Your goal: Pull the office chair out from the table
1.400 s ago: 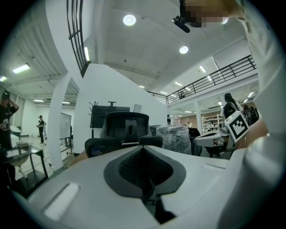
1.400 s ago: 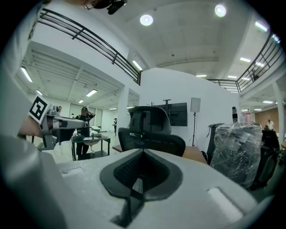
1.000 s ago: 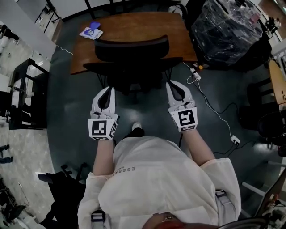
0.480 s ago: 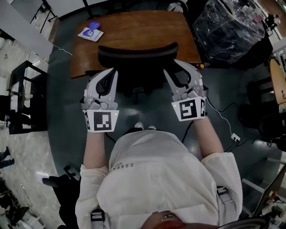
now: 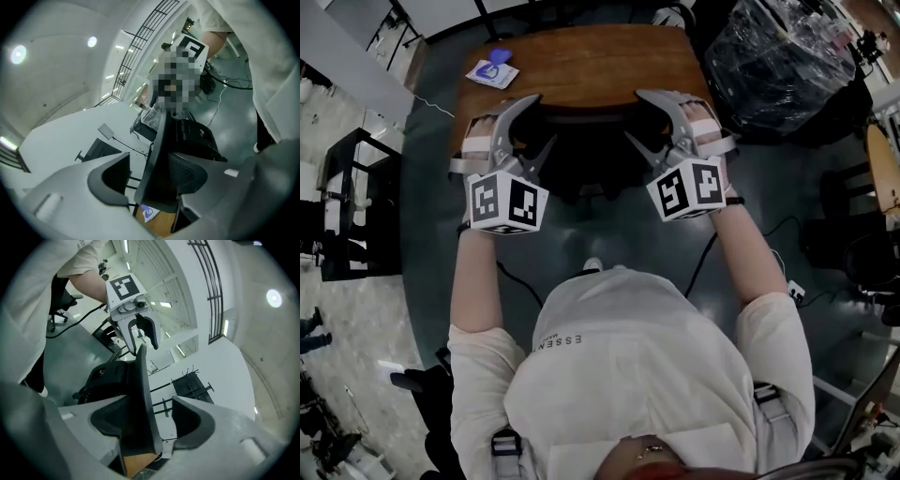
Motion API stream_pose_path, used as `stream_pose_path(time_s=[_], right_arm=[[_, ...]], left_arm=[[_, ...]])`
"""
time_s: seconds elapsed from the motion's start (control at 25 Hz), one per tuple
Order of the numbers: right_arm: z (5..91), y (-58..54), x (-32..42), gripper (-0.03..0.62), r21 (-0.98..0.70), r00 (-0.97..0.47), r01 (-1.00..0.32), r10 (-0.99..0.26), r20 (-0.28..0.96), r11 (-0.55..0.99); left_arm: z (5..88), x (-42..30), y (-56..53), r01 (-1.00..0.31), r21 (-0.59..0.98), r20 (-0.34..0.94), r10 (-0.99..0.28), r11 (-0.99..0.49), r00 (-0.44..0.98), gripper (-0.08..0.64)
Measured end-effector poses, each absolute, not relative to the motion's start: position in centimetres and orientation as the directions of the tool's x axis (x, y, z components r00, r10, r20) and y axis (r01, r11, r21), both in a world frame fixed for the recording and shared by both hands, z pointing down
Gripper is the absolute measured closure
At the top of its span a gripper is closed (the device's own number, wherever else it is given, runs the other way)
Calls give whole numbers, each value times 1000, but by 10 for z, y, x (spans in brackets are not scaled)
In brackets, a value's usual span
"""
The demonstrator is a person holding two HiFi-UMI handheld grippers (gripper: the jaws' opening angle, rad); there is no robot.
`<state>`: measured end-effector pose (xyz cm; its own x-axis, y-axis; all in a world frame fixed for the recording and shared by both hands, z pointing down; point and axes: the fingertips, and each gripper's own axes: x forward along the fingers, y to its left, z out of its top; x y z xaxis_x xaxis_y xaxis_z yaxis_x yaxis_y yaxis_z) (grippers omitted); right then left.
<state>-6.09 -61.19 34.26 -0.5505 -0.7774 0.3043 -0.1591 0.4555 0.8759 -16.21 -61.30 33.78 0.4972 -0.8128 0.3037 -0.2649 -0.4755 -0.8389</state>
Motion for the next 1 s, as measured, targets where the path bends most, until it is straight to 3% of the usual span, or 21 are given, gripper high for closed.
stream_pose_path(time_s=[0.36, 0.48, 0.68, 1.0], right_arm=[[378, -633, -81, 368, 846, -513, 29, -719, 469, 532], [378, -638, -79, 565, 871, -477, 86, -748, 462, 484], [379, -632, -79, 575, 859, -470, 118, -734, 490, 498], [378, -617, -72, 575, 873, -472, 125, -745, 471, 472]], left_arm=[[354, -147, -624, -157, -800, 412, -720, -579, 558, 376], [356, -148, -625, -93, -814, 436, -708, -574, 556, 391], [361, -149, -617, -13, -821, 479, -701, -571, 528, 431], [360, -143, -601, -24, -833, 463, -720, -552, 517, 431]])
